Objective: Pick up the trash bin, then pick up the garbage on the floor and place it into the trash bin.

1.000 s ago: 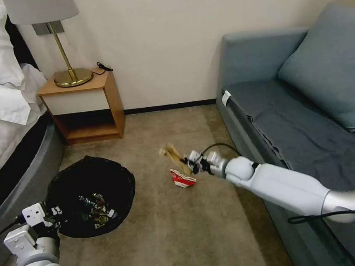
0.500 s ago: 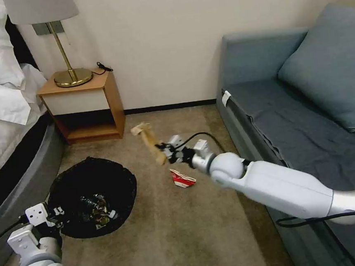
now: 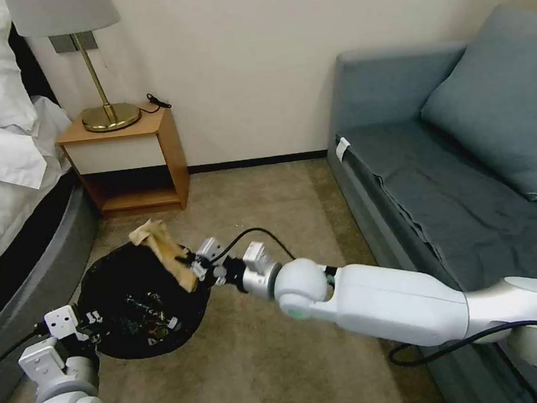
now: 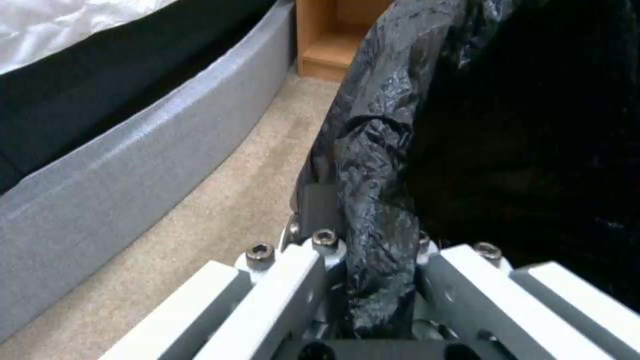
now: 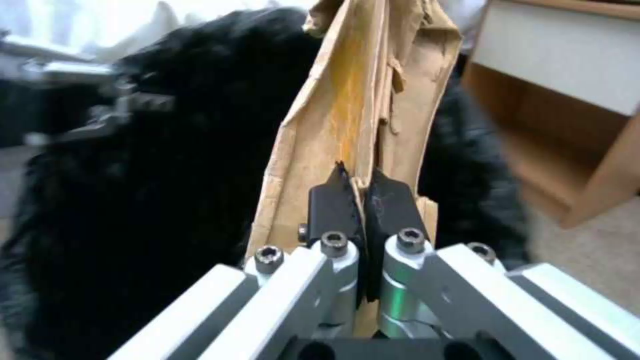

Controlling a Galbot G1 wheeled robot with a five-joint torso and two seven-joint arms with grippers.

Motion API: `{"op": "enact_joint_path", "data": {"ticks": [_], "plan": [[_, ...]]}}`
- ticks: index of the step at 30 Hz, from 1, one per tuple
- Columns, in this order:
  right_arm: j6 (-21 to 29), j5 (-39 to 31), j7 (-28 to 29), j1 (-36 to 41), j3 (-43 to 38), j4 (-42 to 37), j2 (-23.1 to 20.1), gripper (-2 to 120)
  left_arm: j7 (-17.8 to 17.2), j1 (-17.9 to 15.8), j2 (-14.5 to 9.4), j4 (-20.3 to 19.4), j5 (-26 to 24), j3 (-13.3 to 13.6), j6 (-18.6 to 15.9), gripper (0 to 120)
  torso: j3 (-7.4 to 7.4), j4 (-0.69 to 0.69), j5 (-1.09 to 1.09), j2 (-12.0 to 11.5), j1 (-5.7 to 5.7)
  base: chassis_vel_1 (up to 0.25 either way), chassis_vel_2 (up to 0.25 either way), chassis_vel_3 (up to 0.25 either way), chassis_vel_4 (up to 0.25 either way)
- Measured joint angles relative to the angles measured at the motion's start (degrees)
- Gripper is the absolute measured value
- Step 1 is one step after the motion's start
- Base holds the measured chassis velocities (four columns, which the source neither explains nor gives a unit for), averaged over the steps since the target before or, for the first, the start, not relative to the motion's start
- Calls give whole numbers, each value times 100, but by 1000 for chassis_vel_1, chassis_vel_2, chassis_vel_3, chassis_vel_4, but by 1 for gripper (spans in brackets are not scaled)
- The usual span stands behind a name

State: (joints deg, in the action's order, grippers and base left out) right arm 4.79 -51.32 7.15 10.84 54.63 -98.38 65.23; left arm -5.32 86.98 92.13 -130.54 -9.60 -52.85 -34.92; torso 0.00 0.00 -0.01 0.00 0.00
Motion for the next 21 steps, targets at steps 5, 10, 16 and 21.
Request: {"op": "enact_joint_path", "data": {"ticks": [5,10,16,21], "plan": [[3,19,49,-38,250,183,308,0,-4,-16,0,23,40,44,-5,2,0,0,0,0,0,0,0,0,0],[4,190,62,-108,437,546,625,0,-15,-20,0,38,50,54,-5,2,0,1,0,0,0,0,0,0,0],[61,355,135,-206,605,814,757,2,-15,-12,0,39,41,19,-5,2,0,0,0,0,0,0,0,0,0],[75,387,199,-210,631,833,767,18,-13,-8,0,40,34,19,-4,2,0,0,1,0,0,0,0,0,0]]}}
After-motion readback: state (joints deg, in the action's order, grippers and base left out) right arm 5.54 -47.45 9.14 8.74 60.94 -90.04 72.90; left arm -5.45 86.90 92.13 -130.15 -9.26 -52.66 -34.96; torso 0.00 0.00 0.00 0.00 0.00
